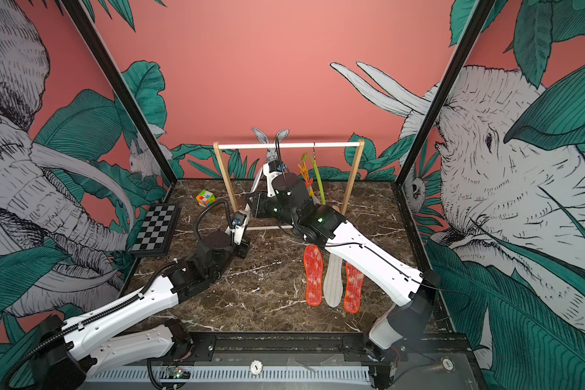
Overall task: Take the shoe insoles off the hanger
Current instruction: Place the insole at the center of the board.
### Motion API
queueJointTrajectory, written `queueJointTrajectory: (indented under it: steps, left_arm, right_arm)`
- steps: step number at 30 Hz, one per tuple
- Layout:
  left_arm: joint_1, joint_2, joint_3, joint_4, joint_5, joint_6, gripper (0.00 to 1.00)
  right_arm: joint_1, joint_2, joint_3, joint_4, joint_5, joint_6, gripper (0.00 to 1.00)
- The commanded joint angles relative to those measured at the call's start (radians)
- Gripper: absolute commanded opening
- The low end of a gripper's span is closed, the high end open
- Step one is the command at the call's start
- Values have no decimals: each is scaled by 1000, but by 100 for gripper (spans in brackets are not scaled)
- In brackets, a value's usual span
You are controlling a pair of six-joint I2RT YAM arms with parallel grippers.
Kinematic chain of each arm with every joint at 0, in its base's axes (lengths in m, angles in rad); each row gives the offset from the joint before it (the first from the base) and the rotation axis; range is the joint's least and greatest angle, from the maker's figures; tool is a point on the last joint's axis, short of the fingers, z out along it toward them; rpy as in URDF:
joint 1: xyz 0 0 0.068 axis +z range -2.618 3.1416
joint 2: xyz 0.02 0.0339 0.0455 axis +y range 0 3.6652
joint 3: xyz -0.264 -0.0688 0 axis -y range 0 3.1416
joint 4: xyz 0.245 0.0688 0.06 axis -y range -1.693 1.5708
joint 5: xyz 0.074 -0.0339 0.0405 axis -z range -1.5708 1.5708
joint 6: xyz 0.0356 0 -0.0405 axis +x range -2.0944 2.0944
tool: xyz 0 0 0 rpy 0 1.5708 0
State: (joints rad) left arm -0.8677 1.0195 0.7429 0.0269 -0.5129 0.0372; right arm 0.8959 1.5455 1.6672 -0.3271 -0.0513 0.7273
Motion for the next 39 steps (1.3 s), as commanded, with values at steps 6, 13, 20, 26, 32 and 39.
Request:
queueJointTrajectory:
  steps: [6, 13, 20, 26, 32, 39]
  left_arm:
    - [4, -36, -14, -2, -11, -5, 0]
    - [4, -51, -16, -13, -9, -6, 49]
    - [6, -121, -8, -106, 56, -19, 78]
    - [100, -180, 25, -197, 418, -86, 81]
    - [258, -185, 49, -155, 758, -172, 81]
    - [396, -93, 79, -57, 1070, -271, 70]
  right_arm:
    - [-20, 5, -9, 30, 14, 10, 10]
    - [-62, -4, -51, 59, -22, 21, 2]
    - [-128, -26, -89, 45, -95, -22, 0]
    - [-184, -58, -101, -20, -179, -123, 0]
    - [-227, -84, -99, -73, -309, -201, 0]
    - [-231, -77, -95, -90, -440, -234, 0]
